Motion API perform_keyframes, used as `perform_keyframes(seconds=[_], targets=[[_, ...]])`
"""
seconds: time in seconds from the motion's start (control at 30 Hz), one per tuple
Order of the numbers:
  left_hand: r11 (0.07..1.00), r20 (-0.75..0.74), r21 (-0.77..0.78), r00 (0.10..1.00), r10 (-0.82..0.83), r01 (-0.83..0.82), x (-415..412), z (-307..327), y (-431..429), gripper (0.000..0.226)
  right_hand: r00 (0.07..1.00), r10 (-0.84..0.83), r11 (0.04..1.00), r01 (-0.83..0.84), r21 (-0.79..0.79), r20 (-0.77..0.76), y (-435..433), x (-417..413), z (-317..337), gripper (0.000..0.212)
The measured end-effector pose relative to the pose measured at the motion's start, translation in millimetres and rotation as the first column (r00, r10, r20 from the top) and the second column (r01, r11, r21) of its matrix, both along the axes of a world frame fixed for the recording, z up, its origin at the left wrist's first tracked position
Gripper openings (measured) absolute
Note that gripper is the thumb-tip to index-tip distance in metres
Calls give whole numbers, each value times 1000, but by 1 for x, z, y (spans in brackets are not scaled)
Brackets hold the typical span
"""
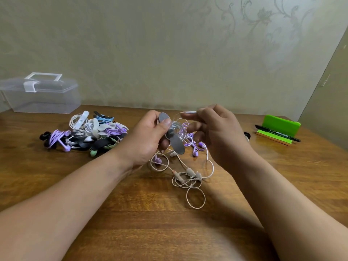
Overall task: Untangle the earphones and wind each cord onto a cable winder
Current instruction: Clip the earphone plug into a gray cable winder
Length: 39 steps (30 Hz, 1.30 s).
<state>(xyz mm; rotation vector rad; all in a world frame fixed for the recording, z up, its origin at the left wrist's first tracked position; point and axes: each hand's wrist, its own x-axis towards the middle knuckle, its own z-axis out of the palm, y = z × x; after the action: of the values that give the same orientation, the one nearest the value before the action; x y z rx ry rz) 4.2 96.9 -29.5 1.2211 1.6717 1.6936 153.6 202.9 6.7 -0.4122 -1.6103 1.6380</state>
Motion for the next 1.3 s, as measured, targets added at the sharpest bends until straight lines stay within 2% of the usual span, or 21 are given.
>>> perform_keyframes(seconds=[0.1,0.17,0.23,0.3,0.33,0.47,0.6,0.7,0.8,0.87,0.93,1.07,1.3], targets=[[999,5,12,999,38,-38,3,-2,1,13,993,88,989,-97,-110,-83,0,0,-1,12],[996,-8,31,996,83,-83,5,-2,1,12,993,109,987,-114,-111,-52,0,-1,-4,11],[990,-24,56,991,133,-132,7,-2,-1,10,997,65,998,-65,2,41,-2,-1,-8,9],[982,-30,74,984,176,-174,11,-1,-2,8,987,-70,978,40,202,143,-5,-1,-10,4],[978,-35,78,980,194,-191,13,1,-3,8,978,-120,961,71,268,168,-6,-2,-10,8],[971,-112,64,965,236,-230,17,2,-6,7,970,-136,955,73,288,203,-9,-2,-10,14],[967,-185,72,949,253,-244,14,4,-6,8,935,-173,883,9,469,309,-7,0,-11,10],[968,-213,73,944,252,-242,12,5,-6,9,942,-92,932,-33,361,323,2,2,-11,15],[974,-235,43,946,224,-220,13,4,-7,11,970,75,988,-103,113,229,9,2,-9,23],[982,-198,15,962,187,-187,15,3,-7,11,978,113,992,-121,35,173,10,1,-10,24],[988,-157,-11,976,151,-154,16,3,-6,11,982,61,994,-76,83,178,10,-1,-14,21],[992,-101,-45,988,115,-120,14,2,-2,12,961,-130,934,36,355,245,5,-1,-15,16],[990,0,-79,993,116,-116,17,0,2,19,949,-211,899,93,427,236,2,-3,-17,15]])
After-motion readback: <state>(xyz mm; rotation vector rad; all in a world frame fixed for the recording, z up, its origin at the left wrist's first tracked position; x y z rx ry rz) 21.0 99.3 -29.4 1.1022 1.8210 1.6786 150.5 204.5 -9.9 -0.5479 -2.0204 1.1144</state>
